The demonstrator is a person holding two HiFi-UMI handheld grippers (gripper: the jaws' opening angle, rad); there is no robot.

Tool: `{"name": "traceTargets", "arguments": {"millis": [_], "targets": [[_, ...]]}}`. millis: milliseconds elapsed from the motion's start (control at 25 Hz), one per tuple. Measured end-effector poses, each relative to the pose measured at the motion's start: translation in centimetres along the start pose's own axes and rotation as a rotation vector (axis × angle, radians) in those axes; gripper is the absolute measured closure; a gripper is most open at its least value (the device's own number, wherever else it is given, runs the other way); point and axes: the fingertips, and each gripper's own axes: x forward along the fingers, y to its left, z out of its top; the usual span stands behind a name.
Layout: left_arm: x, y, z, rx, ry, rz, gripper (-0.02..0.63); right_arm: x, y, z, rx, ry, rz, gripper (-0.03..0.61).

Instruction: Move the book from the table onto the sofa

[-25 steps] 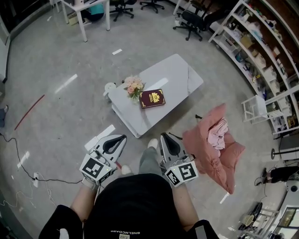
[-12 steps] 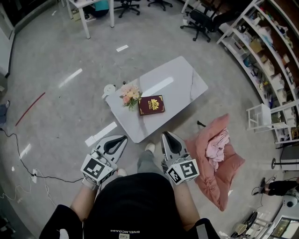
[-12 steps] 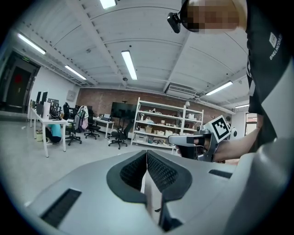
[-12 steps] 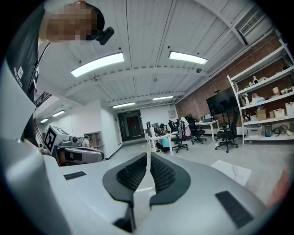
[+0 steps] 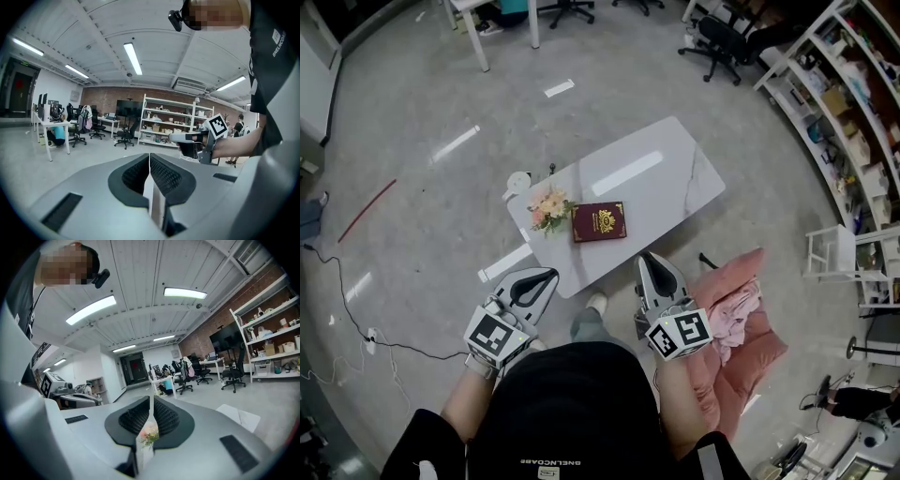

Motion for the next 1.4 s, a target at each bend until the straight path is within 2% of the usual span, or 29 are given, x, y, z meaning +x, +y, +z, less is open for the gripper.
{"name": "traceTargets", "arguments": {"millis": [200,400,600,880,1080,1400], "targets": [[4.1,-0.4,0.5,-0.011,0.012,0.028,0.598,1.1,-5.9,1.4,0.055,-0.017,-0.004,0.535],[7.2,-1.0,0.3,0.029,0.086,0.052,0.598,1.5,-10.4,1.7,0.125,-0.029,0.009,0.535],[9.8,-1.3,-0.6,0.002,0.129,0.054,0.598,2.1,-13.5,1.0,0.197,-0.025,0.018,0.535],[12.5,-2.3,-2.0,-0.010,0.178,0.009,0.598,2.8,-16.0,-0.4,0.247,0.016,-0.005,0.535],[14.0,-2.4,-4.5,-0.023,0.226,-0.039,0.598,3.4,-17.3,-2.0,0.261,0.043,-0.042,0.534],[16.6,0.8,-8.5,-0.109,0.291,-0.098,0.598,6.1,-18.5,-4.6,0.266,0.123,-0.119,0.534]]}}
